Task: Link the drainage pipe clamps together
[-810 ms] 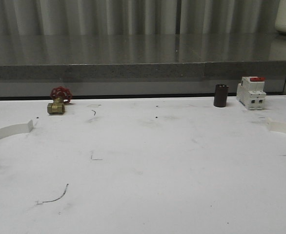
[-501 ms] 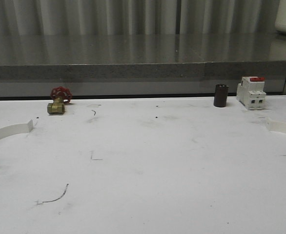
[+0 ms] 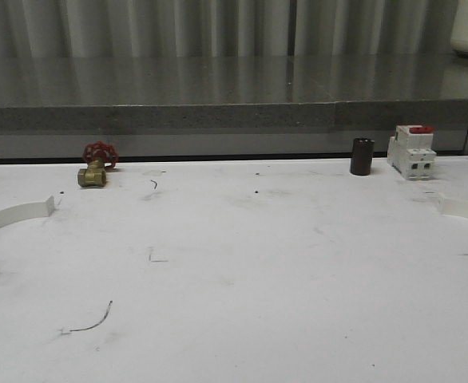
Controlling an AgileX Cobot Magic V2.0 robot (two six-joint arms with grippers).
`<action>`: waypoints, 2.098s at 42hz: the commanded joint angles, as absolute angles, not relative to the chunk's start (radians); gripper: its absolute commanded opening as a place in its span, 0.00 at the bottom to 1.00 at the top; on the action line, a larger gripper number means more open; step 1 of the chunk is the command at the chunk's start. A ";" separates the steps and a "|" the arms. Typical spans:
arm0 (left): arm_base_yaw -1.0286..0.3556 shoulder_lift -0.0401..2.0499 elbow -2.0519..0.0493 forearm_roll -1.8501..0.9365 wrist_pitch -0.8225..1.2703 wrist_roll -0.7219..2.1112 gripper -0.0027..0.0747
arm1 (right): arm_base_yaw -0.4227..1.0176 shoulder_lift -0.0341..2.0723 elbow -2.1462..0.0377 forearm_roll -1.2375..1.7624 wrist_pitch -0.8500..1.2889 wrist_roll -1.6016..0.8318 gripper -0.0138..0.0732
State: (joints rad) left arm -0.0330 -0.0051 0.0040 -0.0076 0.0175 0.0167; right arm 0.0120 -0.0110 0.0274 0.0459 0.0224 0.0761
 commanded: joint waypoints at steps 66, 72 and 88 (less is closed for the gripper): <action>-0.039 0.908 -0.782 0.035 0.643 0.014 0.61 | 0.010 0.661 -0.632 -0.023 0.577 0.063 0.70; -0.039 1.047 -0.844 0.035 0.670 0.014 0.61 | 0.010 0.661 -0.632 -0.023 0.577 0.063 0.70; -0.039 1.395 -1.000 0.031 0.670 0.014 0.61 | 0.010 0.661 -0.632 -0.023 0.578 0.063 0.70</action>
